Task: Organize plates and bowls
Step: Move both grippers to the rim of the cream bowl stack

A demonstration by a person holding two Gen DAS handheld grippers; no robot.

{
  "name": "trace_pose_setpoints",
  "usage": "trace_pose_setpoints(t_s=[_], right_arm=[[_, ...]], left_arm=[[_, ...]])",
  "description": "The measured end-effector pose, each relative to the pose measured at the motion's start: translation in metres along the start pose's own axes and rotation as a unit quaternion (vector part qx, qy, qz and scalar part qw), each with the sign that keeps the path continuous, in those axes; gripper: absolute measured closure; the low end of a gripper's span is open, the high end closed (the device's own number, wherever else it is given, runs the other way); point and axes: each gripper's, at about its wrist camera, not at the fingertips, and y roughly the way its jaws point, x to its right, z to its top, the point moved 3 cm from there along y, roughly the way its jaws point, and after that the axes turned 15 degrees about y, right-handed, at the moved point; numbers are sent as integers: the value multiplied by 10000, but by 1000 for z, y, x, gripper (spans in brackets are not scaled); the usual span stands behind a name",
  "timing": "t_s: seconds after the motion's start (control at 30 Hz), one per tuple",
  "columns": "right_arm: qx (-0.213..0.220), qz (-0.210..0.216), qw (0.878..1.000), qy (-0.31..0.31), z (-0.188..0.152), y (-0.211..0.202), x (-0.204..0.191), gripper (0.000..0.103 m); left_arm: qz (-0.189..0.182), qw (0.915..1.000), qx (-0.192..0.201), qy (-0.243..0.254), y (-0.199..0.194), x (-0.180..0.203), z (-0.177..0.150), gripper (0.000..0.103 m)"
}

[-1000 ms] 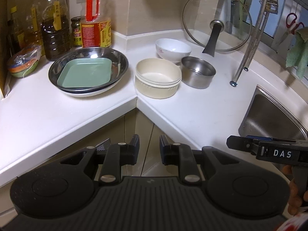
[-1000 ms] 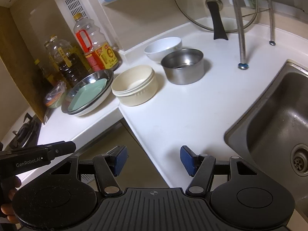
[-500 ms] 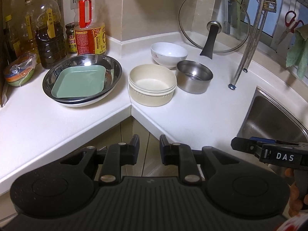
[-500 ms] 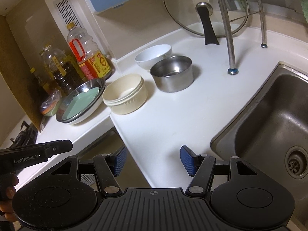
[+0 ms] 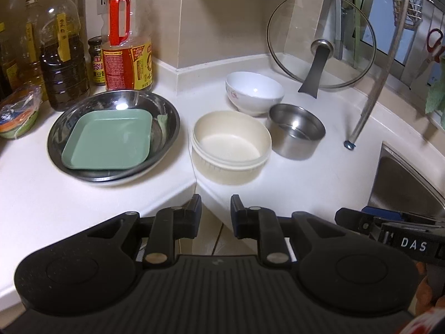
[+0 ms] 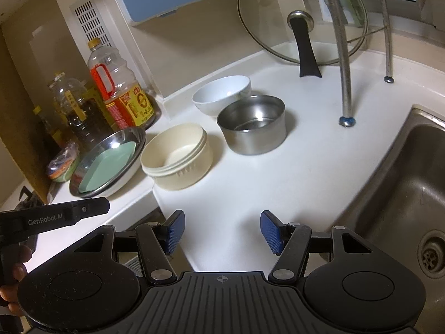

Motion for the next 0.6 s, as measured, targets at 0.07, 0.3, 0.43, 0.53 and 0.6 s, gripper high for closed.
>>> trace_pose_setpoints(t_s=[0.07,0.3,0.43,0.53,0.6], right_arm=[[12,-11,10000,-12,7,10,-4,42],[170,32,9998,-29,31,47,-25,42],[228,39,9997,-29,41,67,-34,42],[235,24,9997,-1,48,81,-37,43],[213,1,9998,19,51,90,-38,46]], left_arm=[[-48,10000,1,-27,10,-6,7,84],[-235,9997,-4,-22,46,-23,31,84],[-368,9993,-54,-47,66,-31,42,84],[-405,9991,-120,-31,78,-36,47,84],[-442,9989,-172,-36,85,-39,49,84]])
